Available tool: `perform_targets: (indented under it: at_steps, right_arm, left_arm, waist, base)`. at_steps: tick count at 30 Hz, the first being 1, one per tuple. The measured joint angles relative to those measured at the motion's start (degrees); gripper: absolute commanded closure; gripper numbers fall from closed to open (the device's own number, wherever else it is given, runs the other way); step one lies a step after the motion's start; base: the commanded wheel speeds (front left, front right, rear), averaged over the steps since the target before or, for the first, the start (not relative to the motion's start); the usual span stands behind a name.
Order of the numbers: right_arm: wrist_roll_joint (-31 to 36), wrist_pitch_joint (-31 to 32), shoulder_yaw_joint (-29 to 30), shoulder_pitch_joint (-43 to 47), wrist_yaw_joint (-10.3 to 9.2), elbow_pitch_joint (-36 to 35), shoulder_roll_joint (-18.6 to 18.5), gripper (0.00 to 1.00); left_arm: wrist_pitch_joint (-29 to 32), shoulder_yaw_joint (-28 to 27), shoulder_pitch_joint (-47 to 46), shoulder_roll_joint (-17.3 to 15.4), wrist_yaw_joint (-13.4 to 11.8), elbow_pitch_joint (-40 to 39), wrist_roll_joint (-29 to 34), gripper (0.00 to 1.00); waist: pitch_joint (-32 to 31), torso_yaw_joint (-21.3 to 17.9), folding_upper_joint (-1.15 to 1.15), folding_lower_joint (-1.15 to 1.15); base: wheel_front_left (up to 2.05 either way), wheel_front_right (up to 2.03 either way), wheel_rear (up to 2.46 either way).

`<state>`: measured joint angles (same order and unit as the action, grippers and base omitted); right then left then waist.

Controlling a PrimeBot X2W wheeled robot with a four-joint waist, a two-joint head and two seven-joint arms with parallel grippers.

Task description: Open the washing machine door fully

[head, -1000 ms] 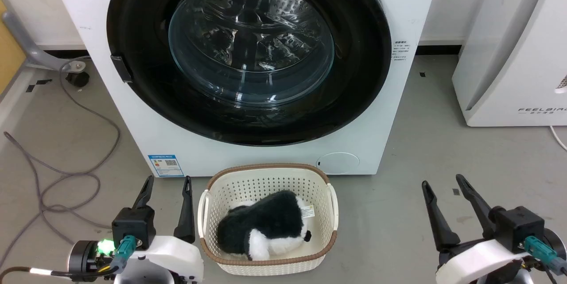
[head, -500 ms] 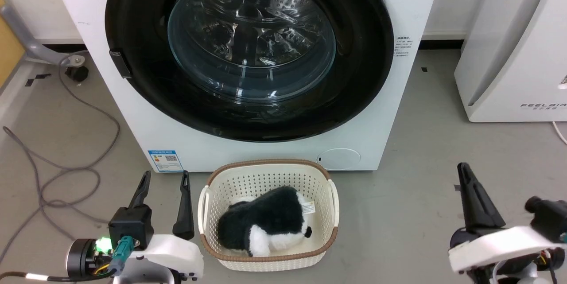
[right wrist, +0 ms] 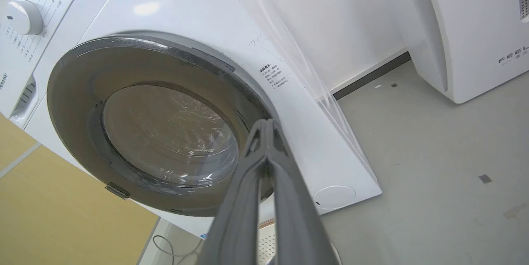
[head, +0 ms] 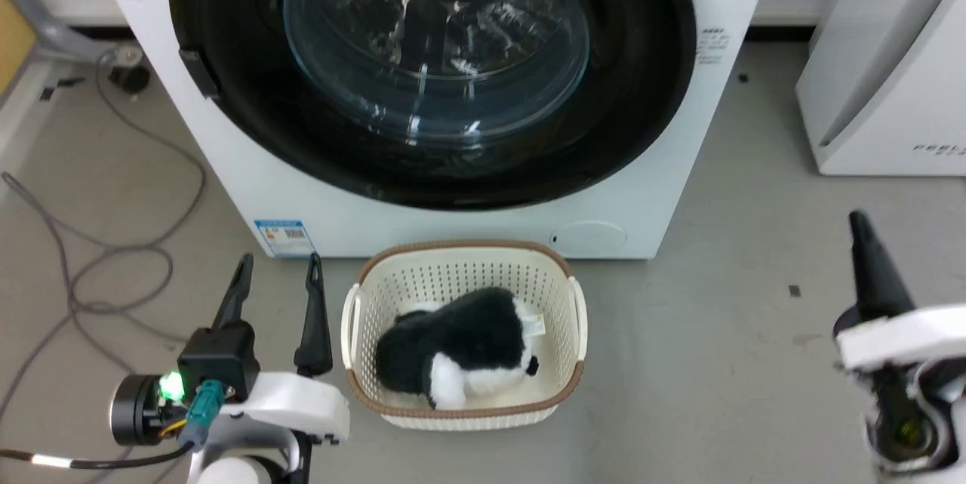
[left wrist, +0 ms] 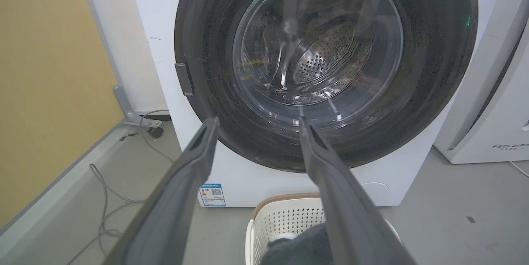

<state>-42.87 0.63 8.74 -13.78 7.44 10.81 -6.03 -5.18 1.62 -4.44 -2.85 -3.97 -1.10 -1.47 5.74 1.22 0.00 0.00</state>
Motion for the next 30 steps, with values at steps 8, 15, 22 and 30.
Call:
perform_targets:
  at_steps: [8,15,22,30]
  right_arm:
    - [-6.21,0.56,0.2,-10.01,0.0,4.82,-3.37,1.0]
    - [-10.61,0.71,-1.71,-20.11,0.0,11.22,-6.45,1.0]
    - [-14.9,1.37,-4.09,-30.6,-0.01,17.22,-8.7,1.0]
    - [-19.84,2.33,-7.38,-42.09,-0.01,23.94,-10.71,1.0]
  left_arm:
    - [-1.0,0.82,-2.79,0.01,-1.12,-0.78,-0.32,0.0]
    - [-1.79,1.51,-4.95,0.01,-1.99,-1.33,-0.89,0.0]
    - [-2.55,2.23,-6.53,0.01,-3.01,-1.82,-1.37,0.0]
    - [-3.8,3.5,-8.58,0.01,-4.53,-2.34,-2.3,0.0]
  waist:
    - [4.11,1.15,0.0,0.0]
    - [7.74,2.5,0.0,0.0]
    - [11.15,3.96,0.0,0.01]
    - [15.21,6.1,0.0,0.0]
  base:
    - [0.0,0.0,0.0]
    - [0.0,0.0,0.0]
    - [0.0,0.0,0.0]
    - [0.0,0.0,0.0]
